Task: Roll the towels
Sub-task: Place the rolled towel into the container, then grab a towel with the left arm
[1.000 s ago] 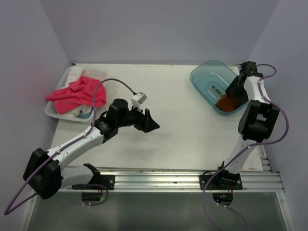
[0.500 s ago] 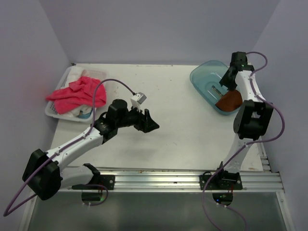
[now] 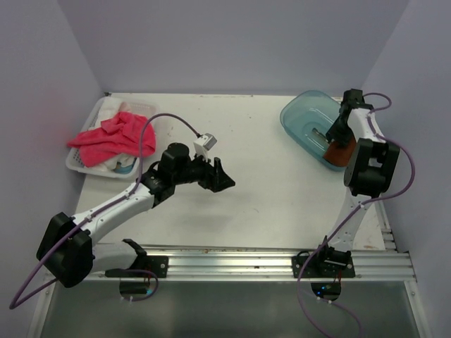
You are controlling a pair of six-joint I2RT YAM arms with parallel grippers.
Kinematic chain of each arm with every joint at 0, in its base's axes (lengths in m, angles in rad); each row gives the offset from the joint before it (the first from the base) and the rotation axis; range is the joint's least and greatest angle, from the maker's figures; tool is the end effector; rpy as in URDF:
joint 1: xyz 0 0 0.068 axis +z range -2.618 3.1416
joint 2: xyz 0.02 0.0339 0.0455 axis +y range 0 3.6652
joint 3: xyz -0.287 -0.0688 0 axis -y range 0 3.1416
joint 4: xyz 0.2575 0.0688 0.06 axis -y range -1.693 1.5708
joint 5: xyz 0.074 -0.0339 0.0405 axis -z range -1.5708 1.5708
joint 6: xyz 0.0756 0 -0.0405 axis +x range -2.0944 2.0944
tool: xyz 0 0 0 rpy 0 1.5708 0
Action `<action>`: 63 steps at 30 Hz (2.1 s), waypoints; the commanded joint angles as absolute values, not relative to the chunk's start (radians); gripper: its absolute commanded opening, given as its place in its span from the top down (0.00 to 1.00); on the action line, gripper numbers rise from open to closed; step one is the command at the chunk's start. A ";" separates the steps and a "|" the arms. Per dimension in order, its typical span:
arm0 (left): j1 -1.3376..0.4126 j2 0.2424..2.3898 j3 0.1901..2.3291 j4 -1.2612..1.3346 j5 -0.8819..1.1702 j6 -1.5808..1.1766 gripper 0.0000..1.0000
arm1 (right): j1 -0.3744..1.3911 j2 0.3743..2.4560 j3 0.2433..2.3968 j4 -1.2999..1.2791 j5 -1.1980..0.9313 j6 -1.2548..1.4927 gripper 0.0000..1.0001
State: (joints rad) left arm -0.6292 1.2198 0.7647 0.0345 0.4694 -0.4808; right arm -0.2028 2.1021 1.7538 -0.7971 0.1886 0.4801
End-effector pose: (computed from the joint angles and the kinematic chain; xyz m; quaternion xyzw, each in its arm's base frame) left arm 0.2290 -0.2090 0.2660 0.1866 0.8045 -0.4446 0.3468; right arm 0.4762 -0.1124 0.1944 0.3446 0.9103 -0.0621 0.2209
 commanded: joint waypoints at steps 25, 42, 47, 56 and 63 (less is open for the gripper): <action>-0.528 1.146 1.017 -0.256 0.180 -0.396 0.20 | 0.310 1.504 1.370 -0.567 0.102 0.440 0.30; -0.281 1.204 1.213 -0.547 -0.169 -0.391 0.01 | 0.684 1.361 1.157 -0.577 0.397 0.460 0.20; -0.120 1.321 1.325 -0.661 -0.130 -0.405 0.09 | 0.710 1.361 1.135 -0.568 0.396 0.480 0.20; 0.058 1.431 1.328 -0.605 -0.229 -0.514 0.15 | 0.713 1.376 1.143 -0.561 0.367 0.500 0.20; 0.063 1.581 1.361 -0.595 -0.321 -0.535 0.27 | 0.715 1.373 1.138 -0.575 0.365 0.517 0.20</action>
State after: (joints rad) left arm 0.0616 1.5497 1.3231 -0.6205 -0.2520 -0.5049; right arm 0.7090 1.3853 1.1385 -0.5823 0.3500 0.4900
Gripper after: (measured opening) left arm 0.753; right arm 0.794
